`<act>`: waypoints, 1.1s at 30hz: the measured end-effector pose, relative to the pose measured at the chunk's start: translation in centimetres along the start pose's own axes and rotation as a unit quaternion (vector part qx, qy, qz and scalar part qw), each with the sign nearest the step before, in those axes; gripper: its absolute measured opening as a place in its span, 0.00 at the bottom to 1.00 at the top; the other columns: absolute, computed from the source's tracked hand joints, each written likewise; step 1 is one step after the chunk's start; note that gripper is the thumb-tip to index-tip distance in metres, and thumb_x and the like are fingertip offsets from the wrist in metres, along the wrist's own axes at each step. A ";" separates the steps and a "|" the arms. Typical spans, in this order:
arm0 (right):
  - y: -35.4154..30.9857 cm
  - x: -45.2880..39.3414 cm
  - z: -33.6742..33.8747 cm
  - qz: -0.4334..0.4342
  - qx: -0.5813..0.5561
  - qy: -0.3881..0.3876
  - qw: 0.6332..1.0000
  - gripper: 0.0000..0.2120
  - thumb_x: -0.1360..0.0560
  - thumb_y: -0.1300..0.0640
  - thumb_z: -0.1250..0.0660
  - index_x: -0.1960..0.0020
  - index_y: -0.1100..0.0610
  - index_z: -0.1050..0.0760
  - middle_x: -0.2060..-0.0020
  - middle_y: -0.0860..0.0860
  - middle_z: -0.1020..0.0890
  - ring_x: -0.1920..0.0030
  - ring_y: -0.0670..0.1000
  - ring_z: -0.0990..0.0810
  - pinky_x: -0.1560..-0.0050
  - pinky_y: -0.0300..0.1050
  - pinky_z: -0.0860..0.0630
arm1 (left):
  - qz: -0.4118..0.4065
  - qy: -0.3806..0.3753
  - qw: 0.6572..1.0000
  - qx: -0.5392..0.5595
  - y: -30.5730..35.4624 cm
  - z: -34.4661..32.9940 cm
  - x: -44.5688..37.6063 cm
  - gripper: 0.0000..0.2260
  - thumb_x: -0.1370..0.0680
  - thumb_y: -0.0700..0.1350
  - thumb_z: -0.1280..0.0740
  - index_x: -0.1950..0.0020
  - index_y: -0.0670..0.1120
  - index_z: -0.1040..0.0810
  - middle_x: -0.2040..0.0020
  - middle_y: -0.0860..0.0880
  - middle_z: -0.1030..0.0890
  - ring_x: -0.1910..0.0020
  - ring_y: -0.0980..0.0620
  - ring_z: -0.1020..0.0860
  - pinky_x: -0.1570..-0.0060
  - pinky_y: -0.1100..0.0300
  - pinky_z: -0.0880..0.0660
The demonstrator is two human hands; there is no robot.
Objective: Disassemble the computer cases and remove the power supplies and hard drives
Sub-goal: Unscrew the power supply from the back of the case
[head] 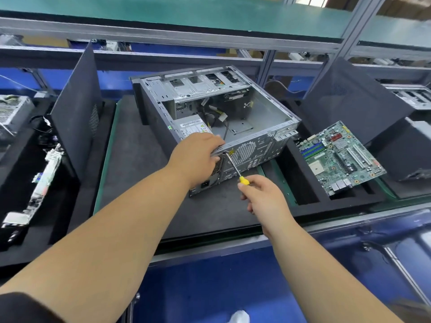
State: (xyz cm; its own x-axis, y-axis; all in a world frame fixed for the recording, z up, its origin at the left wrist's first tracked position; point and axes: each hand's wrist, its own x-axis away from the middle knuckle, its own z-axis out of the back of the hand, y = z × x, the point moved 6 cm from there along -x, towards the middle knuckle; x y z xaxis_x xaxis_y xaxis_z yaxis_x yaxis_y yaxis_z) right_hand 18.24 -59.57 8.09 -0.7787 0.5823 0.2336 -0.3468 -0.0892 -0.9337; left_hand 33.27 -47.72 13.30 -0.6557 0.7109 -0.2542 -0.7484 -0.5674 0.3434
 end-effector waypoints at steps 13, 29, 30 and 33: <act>-1.1 0.2 0.1 -0.007 -0.009 -0.019 1.000 0.04 0.22 0.54 0.32 0.52 0.47 0.20 0.69 0.46 0.19 0.77 0.42 0.30 0.77 0.34 0.32 | 0.000 0.001 1.000 -0.008 0.0 0.1 -0.4 0.18 0.22 0.51 0.34 0.32 0.54 0.26 0.33 0.56 0.25 0.35 0.49 0.31 0.37 0.55 0.34; -1.5 0.2 0.2 -0.006 0.005 -0.023 1.000 0.04 0.22 0.55 0.32 0.52 0.47 0.20 0.71 0.45 0.20 0.78 0.40 0.30 0.77 0.34 0.33 | -0.003 -0.003 1.000 -0.021 0.0 0.0 -0.6 0.14 0.21 0.52 0.36 0.35 0.55 0.24 0.37 0.57 0.25 0.38 0.49 0.31 0.39 0.52 0.33; -1.6 0.2 0.2 -0.004 0.004 -0.024 1.000 0.04 0.22 0.55 0.32 0.52 0.47 0.20 0.71 0.45 0.20 0.78 0.39 0.30 0.77 0.34 0.33 | -0.003 -0.001 1.000 -0.020 0.0 0.0 -0.6 0.14 0.21 0.52 0.36 0.35 0.55 0.24 0.37 0.57 0.25 0.38 0.49 0.31 0.39 0.52 0.33; -1.7 0.2 0.0 -0.001 0.005 -0.026 1.000 0.04 0.22 0.54 0.33 0.52 0.47 0.20 0.71 0.45 0.19 0.77 0.41 0.30 0.76 0.35 0.33 | -0.004 0.000 1.000 -0.019 0.0 0.0 -0.7 0.14 0.21 0.52 0.35 0.35 0.54 0.24 0.37 0.57 0.25 0.39 0.49 0.31 0.39 0.52 0.33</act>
State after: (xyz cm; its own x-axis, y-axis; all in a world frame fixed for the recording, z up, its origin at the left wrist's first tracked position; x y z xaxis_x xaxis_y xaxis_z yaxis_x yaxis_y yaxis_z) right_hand 18.69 -59.32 9.77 -0.8040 0.5395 0.2502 -0.3540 -0.0962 -0.9303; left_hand 33.69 -48.21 13.48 -0.6497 0.7156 -0.2566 -0.7569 -0.5774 0.3062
